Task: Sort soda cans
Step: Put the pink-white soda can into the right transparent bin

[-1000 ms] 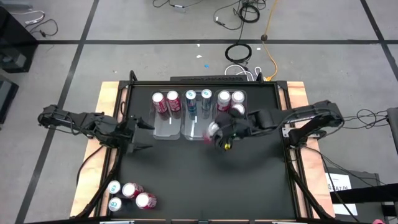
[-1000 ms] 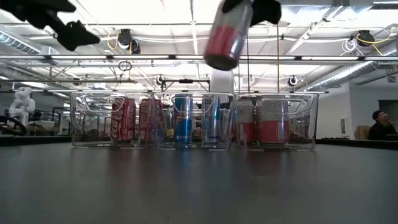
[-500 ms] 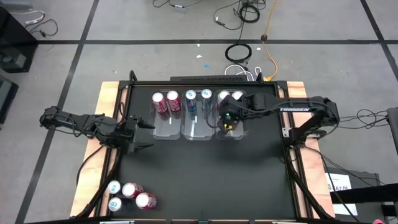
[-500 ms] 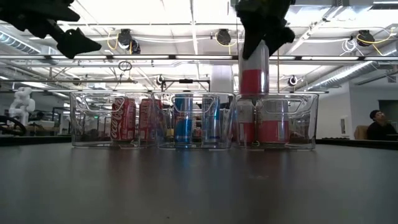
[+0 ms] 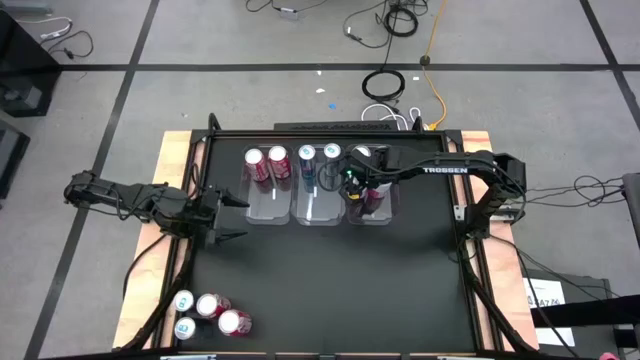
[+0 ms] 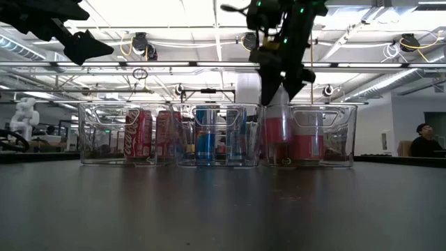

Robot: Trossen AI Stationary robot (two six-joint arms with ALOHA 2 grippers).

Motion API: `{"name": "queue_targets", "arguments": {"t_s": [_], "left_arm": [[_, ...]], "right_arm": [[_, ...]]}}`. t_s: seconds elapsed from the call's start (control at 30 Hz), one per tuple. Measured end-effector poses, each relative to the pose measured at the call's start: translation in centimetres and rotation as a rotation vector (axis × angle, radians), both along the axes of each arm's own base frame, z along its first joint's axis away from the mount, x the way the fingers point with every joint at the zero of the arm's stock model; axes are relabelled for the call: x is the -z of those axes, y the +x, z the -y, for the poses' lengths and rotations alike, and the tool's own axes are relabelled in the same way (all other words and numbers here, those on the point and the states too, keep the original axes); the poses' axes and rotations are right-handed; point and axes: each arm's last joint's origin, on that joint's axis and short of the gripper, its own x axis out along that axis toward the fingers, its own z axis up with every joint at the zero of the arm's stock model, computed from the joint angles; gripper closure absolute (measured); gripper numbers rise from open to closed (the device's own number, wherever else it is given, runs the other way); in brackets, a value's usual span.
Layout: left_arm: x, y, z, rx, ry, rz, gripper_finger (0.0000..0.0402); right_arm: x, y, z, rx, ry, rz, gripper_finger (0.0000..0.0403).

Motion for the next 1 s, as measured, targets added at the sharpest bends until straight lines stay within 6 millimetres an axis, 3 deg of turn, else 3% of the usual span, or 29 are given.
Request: {"name": "queue_targets", "arguments": {"t_s": [0.37, 0.5, 0.8, 1.0], "left_arm": [[-0.1, 0.0, 0.0, 0.004, -0.009, 0.005, 0.0004], [-0.1, 0.0, 0.0, 0.004, -0.009, 0.005, 0.0004], [-0.1, 0.0, 0.0, 0.004, -0.009, 0.005, 0.0004], [-0.1, 0.0, 0.0, 0.004, -0.01, 0.005, 0.0004]], "right_arm": [[3.4, -0.5, 1.9, 0.064, 0.008, 0.047, 0.0119], [3.4, -0.5, 2.0, 0.061, -0.024, 0.045, 0.0111], [3.4, -0.5, 1.9, 0.06, -0.021, 0.044, 0.0051], [3.3, -0.5, 1.9, 0.031, -0.031, 0.035, 0.0045]]}}
